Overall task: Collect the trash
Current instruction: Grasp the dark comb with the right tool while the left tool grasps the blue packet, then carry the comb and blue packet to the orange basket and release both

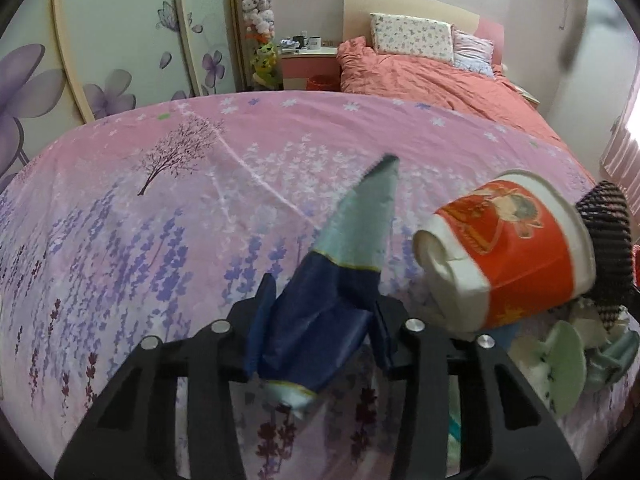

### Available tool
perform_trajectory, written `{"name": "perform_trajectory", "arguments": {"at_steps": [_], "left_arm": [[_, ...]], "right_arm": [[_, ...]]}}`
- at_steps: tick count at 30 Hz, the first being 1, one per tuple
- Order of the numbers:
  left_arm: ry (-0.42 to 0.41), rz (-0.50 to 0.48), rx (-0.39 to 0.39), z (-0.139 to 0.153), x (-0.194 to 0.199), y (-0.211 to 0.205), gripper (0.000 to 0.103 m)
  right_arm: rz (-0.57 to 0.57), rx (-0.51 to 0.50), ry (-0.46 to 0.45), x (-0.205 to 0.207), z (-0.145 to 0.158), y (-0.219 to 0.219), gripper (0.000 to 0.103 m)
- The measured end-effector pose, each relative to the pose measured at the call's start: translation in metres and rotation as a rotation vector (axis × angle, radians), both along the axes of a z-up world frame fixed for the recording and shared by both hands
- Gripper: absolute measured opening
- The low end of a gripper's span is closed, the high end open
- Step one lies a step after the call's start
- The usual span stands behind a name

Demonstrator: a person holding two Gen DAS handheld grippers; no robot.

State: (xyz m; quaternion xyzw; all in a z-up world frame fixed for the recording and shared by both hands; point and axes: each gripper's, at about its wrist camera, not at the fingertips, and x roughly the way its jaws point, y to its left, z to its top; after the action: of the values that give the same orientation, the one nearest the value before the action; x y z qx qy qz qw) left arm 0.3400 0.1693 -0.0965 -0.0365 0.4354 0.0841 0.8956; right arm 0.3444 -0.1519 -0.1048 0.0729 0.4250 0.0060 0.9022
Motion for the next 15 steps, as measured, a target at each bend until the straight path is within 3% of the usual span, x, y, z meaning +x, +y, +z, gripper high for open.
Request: {"name": "perform_trajectory", "arguments": {"at_steps": [8, 15], "left_arm": [[-0.002, -0.046, 0.004, -0.001, -0.03, 0.001, 0.041], [0.009, -0.024, 0.025, -0.003, -0.032, 0.0, 0.043]], "right_arm": [[-0.025, -0.048, 0.0, -0.038, 0.0, -0.017, 0.029], [-0.039, -0.058, 0.003, -0.037, -0.002, -0.017, 0.03]]}}
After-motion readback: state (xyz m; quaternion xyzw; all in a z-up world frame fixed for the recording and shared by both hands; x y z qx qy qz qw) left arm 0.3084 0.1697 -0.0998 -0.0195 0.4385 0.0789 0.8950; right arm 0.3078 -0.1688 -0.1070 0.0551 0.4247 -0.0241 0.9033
